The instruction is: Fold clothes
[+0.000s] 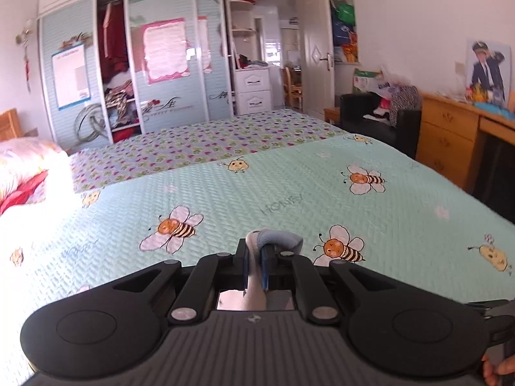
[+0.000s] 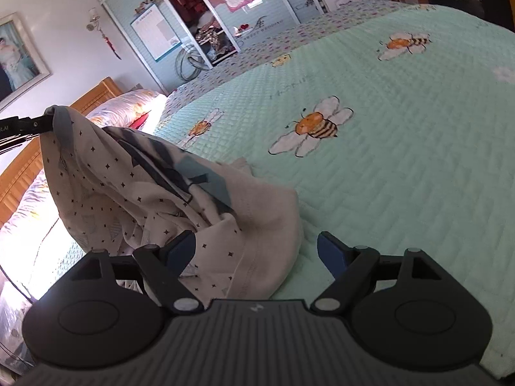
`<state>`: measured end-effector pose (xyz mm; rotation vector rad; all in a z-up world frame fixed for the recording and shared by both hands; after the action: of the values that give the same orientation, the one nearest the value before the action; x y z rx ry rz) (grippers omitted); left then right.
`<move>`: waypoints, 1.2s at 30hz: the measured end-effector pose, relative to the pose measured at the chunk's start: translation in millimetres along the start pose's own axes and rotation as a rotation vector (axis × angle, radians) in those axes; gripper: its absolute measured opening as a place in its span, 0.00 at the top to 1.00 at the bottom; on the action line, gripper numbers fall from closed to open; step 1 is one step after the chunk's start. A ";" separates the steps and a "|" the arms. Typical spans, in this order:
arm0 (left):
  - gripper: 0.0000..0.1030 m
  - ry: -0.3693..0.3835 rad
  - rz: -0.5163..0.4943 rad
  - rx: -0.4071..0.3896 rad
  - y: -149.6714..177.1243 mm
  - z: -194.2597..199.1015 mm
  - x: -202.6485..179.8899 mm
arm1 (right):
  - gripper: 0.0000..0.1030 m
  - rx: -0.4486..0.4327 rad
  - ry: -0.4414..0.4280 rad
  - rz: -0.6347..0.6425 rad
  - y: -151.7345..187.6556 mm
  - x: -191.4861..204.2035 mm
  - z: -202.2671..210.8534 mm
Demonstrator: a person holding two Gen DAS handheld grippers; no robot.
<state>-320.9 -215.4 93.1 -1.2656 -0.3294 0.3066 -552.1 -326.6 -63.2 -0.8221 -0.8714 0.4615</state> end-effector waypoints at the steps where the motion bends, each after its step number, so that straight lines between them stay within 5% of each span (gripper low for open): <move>1: 0.93 -0.005 0.010 -0.006 -0.1 5.3 1.3 | 0.20 -0.003 -0.016 0.025 -1.7 6.0 -2.9; 10: 0.93 -0.125 0.099 -0.116 -27.7 53.0 33.9 | 0.20 -0.015 -0.126 0.241 -7.6 56.2 -26.5; 19: 0.93 -0.186 0.150 -0.085 -22.3 62.9 60.5 | 0.21 0.079 -0.151 0.329 24.9 74.0 -41.2; 21: 0.93 -0.174 0.141 -0.085 -27.0 57.5 59.3 | 0.40 0.104 -0.130 0.337 27.7 71.3 -50.8; 22: 0.93 -0.168 0.133 -0.087 -30.4 55.1 59.5 | 0.83 0.112 -0.119 0.318 23.9 68.4 -55.6; 23: 0.93 -0.163 0.125 -0.094 -37.0 51.4 57.4 | 0.92 0.114 -0.106 0.300 19.1 65.3 -59.9; 26: 0.93 -0.119 0.108 -0.159 -62.5 51.7 49.8 | 0.93 0.018 -0.031 0.271 -20.6 53.7 -59.2; 32: 0.93 0.032 0.109 -0.306 -128.2 68.0 22.5 | 0.93 -0.350 0.091 0.322 -155.4 43.3 13.5; 36: 0.93 0.038 0.101 -0.305 -128.4 58.8 11.3 | 0.90 -0.455 0.139 0.306 -201.1 27.3 44.8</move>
<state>-328.9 -194.4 233.0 -1.5893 -0.2870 0.3267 -566.2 -412.4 125.6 -1.4022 -0.7315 0.4718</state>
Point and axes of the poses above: each gripper's, at about its wrist camera, not at the fingertips, and z roughly against the way its jaws point, x to its left, y to its underside, the point moved 6 cm from there along -z, roughly the way its jaws point, and after that the axes turned 12 degrees about -x, right-handed, at the moved point
